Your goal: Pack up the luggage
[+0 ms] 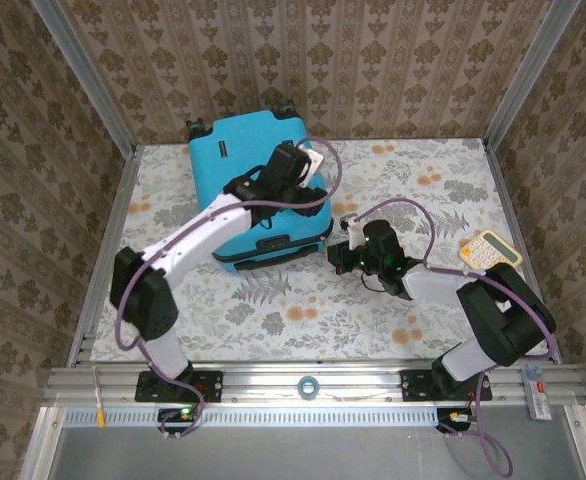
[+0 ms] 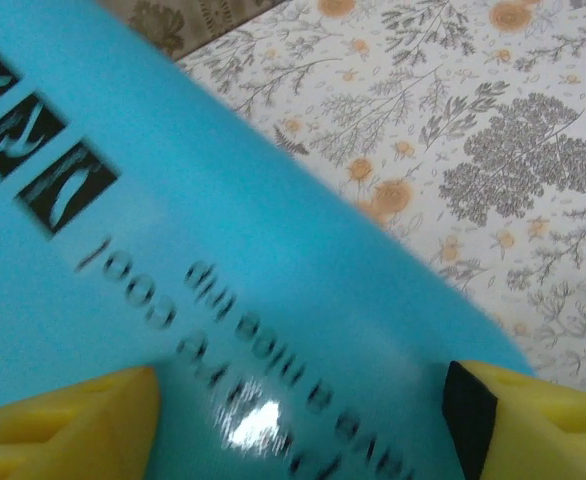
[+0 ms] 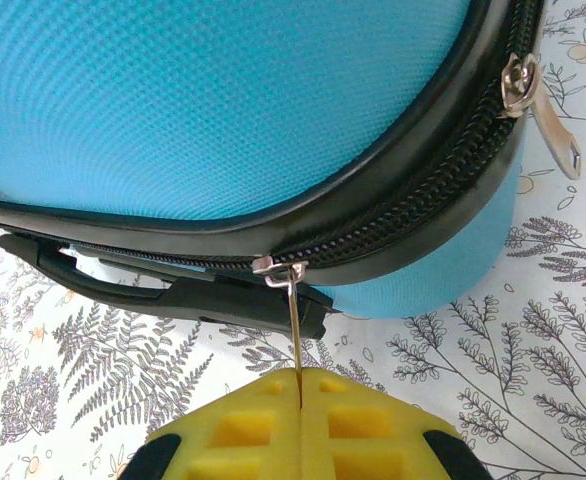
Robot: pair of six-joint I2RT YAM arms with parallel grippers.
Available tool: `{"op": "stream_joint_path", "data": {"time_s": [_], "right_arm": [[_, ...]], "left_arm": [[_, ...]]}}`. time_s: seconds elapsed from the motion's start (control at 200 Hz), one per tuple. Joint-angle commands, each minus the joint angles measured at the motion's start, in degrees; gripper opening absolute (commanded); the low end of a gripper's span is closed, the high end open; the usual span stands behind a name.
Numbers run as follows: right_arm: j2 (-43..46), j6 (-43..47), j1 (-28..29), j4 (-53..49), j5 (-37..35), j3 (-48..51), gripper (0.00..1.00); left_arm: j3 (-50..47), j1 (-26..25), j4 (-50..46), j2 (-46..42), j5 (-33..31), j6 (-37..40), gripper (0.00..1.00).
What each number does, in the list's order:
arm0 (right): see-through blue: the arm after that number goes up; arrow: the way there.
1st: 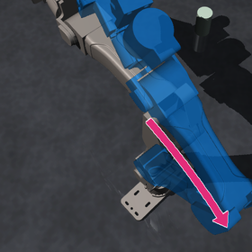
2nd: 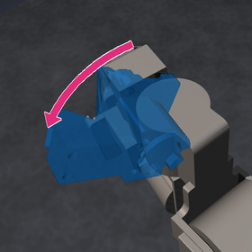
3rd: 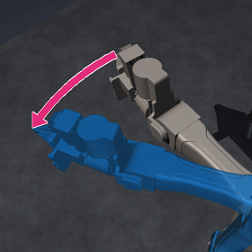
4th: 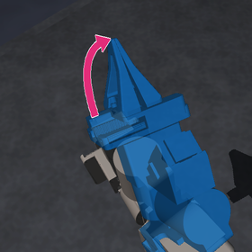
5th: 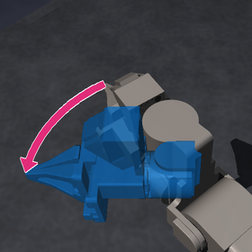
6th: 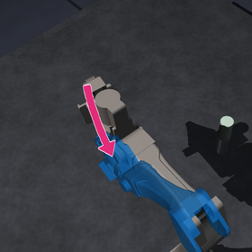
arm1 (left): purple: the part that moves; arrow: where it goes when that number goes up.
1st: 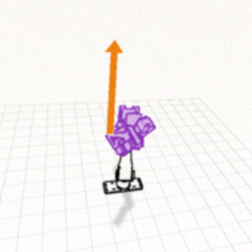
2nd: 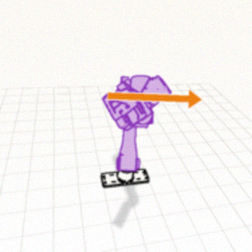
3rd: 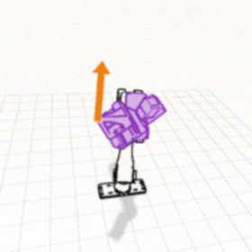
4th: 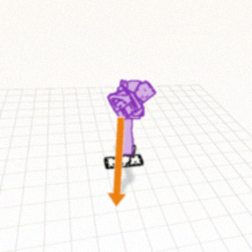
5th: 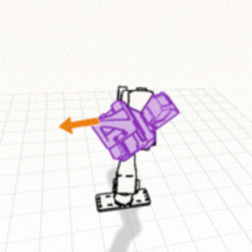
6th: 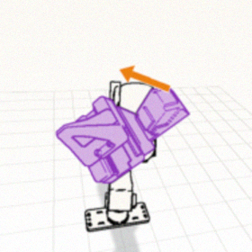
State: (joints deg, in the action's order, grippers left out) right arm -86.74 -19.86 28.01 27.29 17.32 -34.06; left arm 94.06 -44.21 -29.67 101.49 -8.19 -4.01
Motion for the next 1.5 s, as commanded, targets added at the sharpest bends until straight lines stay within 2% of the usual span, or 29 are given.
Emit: {"op": "stream_joint_path", "data": {"time_s": [0.0, 0.115, 0.23, 0.37, 0.475, 0.67, 0.775, 0.88, 0.97, 1.115, 1.28, 1.355, 1.495], "right_arm": [[-0.41, 0.18, -0.41, 4.88, -1.41, 0.04, 0.0], [0.13, 0.64, -0.41, 4.46, -1.67, 0.31, 0.0], [0.58, 0.77, -0.41, 4.19, -2.14, 0.34, 0.0], [0.54, 0.54, -0.42, 2.85, -3.7, -0.51, 0.0], [0.58, -0.33, -0.5, 0.27, -8.96, -1.59, 0.0], [0.89, -2.54, -4.09, -4.05, -17.05, -4.75, 0.0], [0.02, -4.01, -7.65, -6.53, -17.32, -7.07, 0.0], [-0.39, -3.43, -8.66, -7.52, -16.41, -8.26, 0.0], [-0.75, -2.34, -8.59, -6.36, -11.75, -8.5, 0.0], [-1.1, 0.98, -8.45, -0.62, 0.91, -6.06, 0.0], [-2.16, 2.28, -7.85, 3.11, 6.65, -3.19, 0.0], [-2.52, 2.29, -7.44, 5.01, 6.61, -1.56, 0.12], [-3.22, 2.13, -7.44, 7.18, 5.77, -0.01, 0.22]], "left_arm": [[7.53, -0.85, -6.02, 5.75, -2.44, -1.76, 0.78], [16.43, -1.57, -11.61, 12.94, -7.11, -2.53, 0.77], [23.48, -2.72, -18.41, 18.92, -16.3, -2.58, 0.75], [26.61, -3.92, -23.93, 22.81, -25.62, -1.14, 0.74], [26.87, -4.56, -27.52, 24.14, -29.03, -0.47, 0.7], [19.89, -5.1, -26.81, 22.41, -27.42, 0.86, 0.65], [15.89, -5.01, -24.28, 20.54, -25.45, 1.38, 0.64], [12.87, -4.84, -21.96, 18.92, -23.29, 2.07, 0.63], [10.5, -4.82, -19.86, 17.49, -21.19, 3.02, 0.62], [8.27, -4.48, -17.83, 15.58, -19.7, 3.14, 0.62], [7.22, -3.88, -16.1, 13.9, -16.66, 3.39, 0.61], [6.48, -3.85, -15.11, 12.73, -14.39, 3.4, 0.61], [5.32, -3.63, -13.46, 11.32, -10.97, 3.03, 0.61]]}}
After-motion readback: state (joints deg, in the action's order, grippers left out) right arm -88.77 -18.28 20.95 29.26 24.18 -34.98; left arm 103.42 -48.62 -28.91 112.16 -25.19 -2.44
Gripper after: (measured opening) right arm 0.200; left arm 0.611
